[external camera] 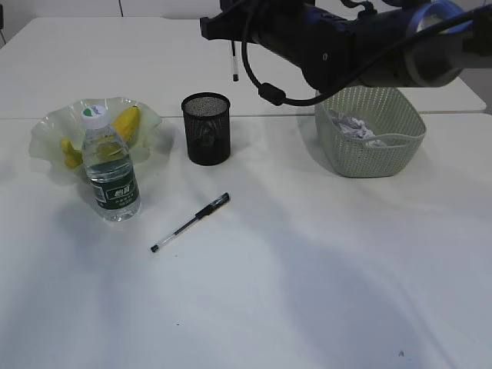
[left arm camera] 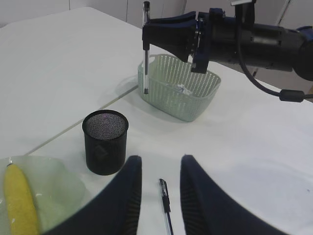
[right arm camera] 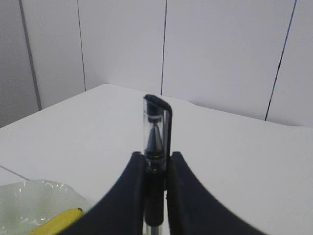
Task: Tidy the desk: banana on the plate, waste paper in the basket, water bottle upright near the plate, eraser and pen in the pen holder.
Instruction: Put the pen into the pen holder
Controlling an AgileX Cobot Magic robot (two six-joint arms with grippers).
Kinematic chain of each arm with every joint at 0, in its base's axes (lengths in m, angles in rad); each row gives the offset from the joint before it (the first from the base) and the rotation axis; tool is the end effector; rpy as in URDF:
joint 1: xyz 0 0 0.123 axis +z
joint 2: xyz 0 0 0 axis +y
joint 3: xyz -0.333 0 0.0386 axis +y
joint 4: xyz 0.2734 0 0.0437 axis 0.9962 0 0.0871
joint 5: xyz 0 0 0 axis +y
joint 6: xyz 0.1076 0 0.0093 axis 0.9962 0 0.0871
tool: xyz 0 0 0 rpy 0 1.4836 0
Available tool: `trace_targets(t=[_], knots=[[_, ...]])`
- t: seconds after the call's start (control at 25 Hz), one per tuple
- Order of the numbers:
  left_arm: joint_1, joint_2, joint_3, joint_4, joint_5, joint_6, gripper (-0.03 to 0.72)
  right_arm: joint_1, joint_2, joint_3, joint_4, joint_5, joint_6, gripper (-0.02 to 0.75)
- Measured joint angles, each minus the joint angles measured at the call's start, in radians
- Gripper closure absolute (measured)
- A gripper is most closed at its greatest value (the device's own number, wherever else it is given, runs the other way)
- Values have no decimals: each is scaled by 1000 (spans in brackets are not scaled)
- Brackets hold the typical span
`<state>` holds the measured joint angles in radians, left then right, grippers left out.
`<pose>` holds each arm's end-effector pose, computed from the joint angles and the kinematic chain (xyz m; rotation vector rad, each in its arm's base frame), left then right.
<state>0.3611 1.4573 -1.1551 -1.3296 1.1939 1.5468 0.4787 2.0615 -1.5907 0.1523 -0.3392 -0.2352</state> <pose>0.3229 0.0177 0.3867 0.6937 1.8023 -0.6945 0.5015 0.2541 0.3082 -0.4193 1.5698 0.2576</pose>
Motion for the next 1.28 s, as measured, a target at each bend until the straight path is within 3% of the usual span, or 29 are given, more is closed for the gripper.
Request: trace_targets(t=[0.64, 1.28], knots=[[-2, 0, 0, 6, 0, 0, 508, 21, 101, 15, -81, -140, 139, 678], [-20, 0, 0, 27, 0, 0, 508, 21, 176, 11, -119, -280, 152, 679]])
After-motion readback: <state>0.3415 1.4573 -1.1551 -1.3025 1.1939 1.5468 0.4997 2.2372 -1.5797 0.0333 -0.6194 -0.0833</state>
